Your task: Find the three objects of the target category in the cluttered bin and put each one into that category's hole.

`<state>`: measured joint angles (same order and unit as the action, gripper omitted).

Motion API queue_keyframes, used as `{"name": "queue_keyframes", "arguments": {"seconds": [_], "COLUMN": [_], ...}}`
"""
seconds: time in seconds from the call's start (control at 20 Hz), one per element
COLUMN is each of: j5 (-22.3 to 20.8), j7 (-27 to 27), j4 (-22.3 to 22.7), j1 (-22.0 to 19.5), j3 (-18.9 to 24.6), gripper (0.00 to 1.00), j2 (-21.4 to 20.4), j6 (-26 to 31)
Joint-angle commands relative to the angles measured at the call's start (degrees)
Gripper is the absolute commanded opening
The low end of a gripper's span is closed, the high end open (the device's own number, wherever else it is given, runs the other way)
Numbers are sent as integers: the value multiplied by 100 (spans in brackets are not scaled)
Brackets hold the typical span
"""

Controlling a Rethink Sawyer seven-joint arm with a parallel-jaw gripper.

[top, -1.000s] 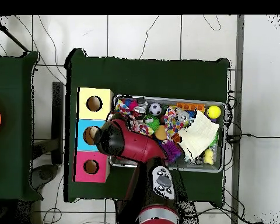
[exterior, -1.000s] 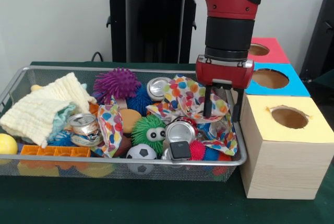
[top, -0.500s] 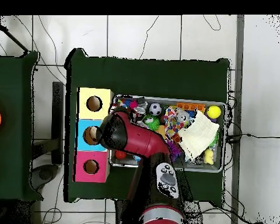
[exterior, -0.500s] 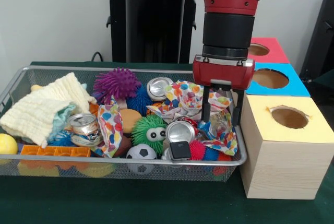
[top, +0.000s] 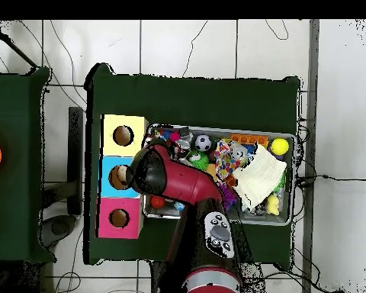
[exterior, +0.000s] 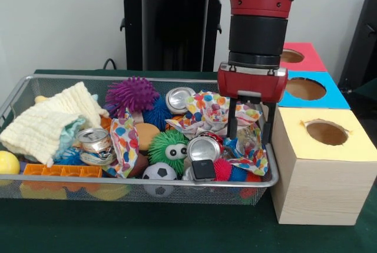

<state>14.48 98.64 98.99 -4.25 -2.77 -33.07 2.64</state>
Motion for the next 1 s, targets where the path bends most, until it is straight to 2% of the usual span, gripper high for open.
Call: {"name": "queue_keyframes", "arguments": {"seconds": [0.05, 0.2, 0.35, 1.0], "j5": [-343, -371, -458, -600], "j7": [686, 743, 746, 787], "j4": [-23, 75, 149, 83], "j1": [-235, -231, -335, -365], "j3": [475, 343, 407, 387], "gripper": [100, 100, 100, 100], "j2": [297, 372, 377, 416], "j6": [-120, -108, -162, -160]}}
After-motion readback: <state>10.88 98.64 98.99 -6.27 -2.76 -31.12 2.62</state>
